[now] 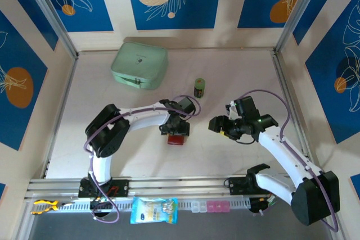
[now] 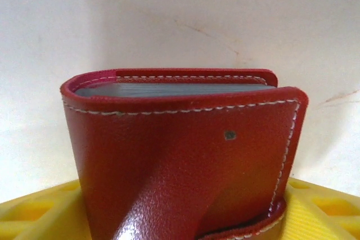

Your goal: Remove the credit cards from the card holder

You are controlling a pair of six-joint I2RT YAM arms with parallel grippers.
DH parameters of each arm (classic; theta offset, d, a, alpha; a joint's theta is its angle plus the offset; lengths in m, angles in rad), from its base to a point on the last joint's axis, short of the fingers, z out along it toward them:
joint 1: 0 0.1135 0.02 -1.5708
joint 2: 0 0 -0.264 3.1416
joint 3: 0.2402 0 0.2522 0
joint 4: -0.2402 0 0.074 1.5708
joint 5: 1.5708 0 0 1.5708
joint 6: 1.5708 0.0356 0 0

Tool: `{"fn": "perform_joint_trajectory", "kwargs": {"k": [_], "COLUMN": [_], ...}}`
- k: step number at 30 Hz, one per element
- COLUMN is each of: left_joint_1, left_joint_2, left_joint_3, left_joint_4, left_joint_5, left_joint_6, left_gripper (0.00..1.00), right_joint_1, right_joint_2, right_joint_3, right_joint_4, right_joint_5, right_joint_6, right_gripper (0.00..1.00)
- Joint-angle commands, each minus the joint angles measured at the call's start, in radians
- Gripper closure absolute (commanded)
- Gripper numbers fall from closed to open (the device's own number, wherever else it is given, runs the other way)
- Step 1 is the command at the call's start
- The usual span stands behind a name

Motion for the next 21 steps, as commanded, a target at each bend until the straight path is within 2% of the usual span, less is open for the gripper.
{"fn": "perform_joint_trajectory", "kwargs": {"k": [1,8,15,21], "left_joint_1": [0.005,0.005,0.006,0.005], "left_joint_2": [0.010,-0.059,-0.124,-0.184], "left_joint_3": [0.004,-0.070,-0.132,-0.167], "left_joint_4": [0.031,0.103,0.139,0.155], "left_joint_5": [0.074,0.123,0.139,0.128], "left_joint_6": [-0.005,-0.052,-0.083,-0.097], "left_gripper": [0.22,0.21,0.23,0.20], "right_joint_1": [0.004,0.037,0.112,0.192], "right_joint_2": [0.008,0.027,0.064,0.115], "right_joint_3": [0.024,0.033,0.061,0.088], "right_joint_4": [0.003,0.001,0.001,0.007], "right_joint_5": [-0.034,-0.035,0.019,0.060], "right_joint_6": [-0.019,-0.015,0.012,0.043], "right_gripper": [0.34,0.35,0.37,0.37]}}
